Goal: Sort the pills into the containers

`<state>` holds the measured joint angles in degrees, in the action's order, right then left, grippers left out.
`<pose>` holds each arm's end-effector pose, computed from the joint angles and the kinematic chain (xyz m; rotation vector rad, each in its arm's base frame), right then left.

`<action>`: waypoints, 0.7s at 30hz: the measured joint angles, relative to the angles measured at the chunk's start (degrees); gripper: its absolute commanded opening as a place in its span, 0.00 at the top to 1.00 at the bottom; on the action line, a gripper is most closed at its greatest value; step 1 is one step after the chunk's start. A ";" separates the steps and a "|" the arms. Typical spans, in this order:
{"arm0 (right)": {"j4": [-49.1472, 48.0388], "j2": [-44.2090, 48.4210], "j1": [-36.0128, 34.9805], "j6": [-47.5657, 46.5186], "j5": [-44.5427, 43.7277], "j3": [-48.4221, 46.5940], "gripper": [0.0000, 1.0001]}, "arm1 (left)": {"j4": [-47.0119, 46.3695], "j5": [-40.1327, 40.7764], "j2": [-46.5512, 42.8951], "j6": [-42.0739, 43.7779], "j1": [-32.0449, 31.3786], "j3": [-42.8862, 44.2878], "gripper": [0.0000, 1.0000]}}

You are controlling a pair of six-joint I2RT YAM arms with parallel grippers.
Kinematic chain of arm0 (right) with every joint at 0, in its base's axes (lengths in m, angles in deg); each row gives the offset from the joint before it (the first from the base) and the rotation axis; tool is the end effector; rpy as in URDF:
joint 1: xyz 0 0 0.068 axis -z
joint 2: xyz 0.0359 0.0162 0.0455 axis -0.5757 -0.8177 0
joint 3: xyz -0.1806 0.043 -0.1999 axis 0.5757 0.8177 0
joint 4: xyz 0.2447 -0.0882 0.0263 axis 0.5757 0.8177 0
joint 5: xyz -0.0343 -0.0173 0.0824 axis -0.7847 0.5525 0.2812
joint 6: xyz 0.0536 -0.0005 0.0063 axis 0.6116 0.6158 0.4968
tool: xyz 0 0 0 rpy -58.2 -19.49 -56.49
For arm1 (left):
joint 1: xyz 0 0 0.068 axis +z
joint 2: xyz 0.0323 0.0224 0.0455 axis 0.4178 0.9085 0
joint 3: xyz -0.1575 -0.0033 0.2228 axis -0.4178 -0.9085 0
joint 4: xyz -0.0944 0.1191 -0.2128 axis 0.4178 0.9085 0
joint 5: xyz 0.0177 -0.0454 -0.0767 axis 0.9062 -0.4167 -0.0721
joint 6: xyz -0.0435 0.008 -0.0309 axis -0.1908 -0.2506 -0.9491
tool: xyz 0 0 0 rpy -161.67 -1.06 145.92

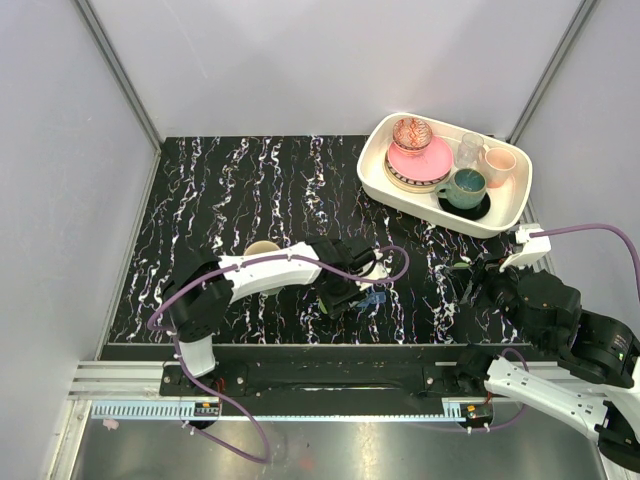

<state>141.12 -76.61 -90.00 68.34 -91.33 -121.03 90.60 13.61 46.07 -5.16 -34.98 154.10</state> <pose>0.0399 0.0234 0.3886 -0.1042 1.9246 0.4013 0.1752 -0.3048 0.2006 1.5874 2.4975 -0.2576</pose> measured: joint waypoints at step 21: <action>-0.02 0.00 0.00 0.00 0.02 0.00 0.97 | 3.89 0.02 1.77 0.39 0.00 3.54 1.00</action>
<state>141.09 -76.61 -90.00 68.34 -91.31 -121.03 94.49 13.63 47.84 -4.76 -34.98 157.64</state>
